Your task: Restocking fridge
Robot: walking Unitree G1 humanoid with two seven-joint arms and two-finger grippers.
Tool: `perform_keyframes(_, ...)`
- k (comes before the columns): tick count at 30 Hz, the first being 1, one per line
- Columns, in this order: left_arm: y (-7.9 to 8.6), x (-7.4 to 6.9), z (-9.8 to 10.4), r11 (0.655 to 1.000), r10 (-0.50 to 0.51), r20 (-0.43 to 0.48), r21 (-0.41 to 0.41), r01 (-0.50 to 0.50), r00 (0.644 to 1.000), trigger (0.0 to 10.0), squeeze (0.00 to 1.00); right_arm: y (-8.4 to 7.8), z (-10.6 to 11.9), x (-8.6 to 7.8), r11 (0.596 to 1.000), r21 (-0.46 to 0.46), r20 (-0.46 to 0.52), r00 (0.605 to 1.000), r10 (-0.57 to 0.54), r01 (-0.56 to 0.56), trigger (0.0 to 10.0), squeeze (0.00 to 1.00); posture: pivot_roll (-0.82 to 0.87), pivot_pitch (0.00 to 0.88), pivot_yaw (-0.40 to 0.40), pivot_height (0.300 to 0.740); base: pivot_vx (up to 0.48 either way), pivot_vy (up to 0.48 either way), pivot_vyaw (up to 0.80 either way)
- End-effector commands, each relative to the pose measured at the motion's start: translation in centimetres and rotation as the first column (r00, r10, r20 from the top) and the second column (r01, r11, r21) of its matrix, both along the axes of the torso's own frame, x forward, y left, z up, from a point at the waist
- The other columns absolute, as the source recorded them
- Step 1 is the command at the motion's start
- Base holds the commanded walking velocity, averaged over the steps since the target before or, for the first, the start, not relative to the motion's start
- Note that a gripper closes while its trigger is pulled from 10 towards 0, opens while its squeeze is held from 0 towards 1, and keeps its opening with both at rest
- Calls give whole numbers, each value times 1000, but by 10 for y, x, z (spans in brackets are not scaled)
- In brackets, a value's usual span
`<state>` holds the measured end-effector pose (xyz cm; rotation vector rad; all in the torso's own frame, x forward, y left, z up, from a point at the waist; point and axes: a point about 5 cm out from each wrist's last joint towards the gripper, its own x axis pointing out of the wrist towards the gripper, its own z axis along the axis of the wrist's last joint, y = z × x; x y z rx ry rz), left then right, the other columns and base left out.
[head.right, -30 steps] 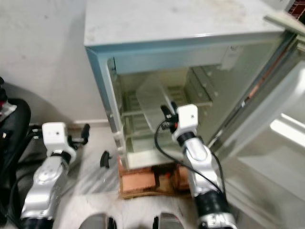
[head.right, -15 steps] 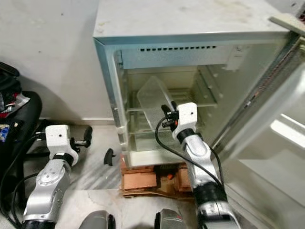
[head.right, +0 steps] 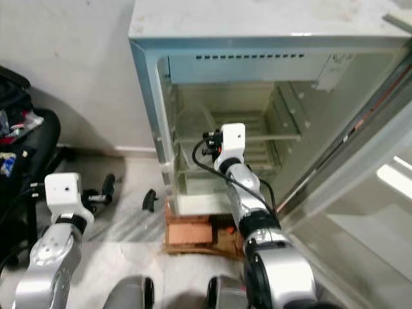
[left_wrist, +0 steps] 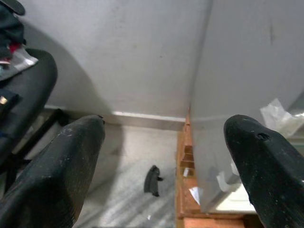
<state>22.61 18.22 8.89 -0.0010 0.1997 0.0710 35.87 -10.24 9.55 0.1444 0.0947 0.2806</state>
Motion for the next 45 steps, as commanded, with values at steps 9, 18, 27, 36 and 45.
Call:
perform_keyframes(9,6,-50,-1,995,100,-87,3,-101,991,10000,0,1,14,18,988,97,-80,990,-116,123,10000,0,320,315,-114,740,0,0,0)
perform_keyframes(18,0,-68,2,992,127,-141,-12,-130,982,10000,0,24,29,27,962,211,-169,976,-137,172,10000,0,345,354,-150,740,0,0,0)
perform_keyframes(27,-1,-70,5,990,135,-158,-5,-138,978,10000,0,56,37,25,951,292,-215,976,-39,102,10000,1000,353,358,-148,740,0,0,0)
perform_keyframes(36,0,-55,6,993,116,-143,9,-116,983,10000,0,53,53,32,969,247,-116,993,20,10,10000,1000,337,310,-132,740,0,0,0)
perform_keyframes(45,-3,-35,6,994,105,-112,11,-105,988,10000,0,22,83,47,956,289,-26,999,-36,42,10000,1000,327,255,-134,740,0,0,0)
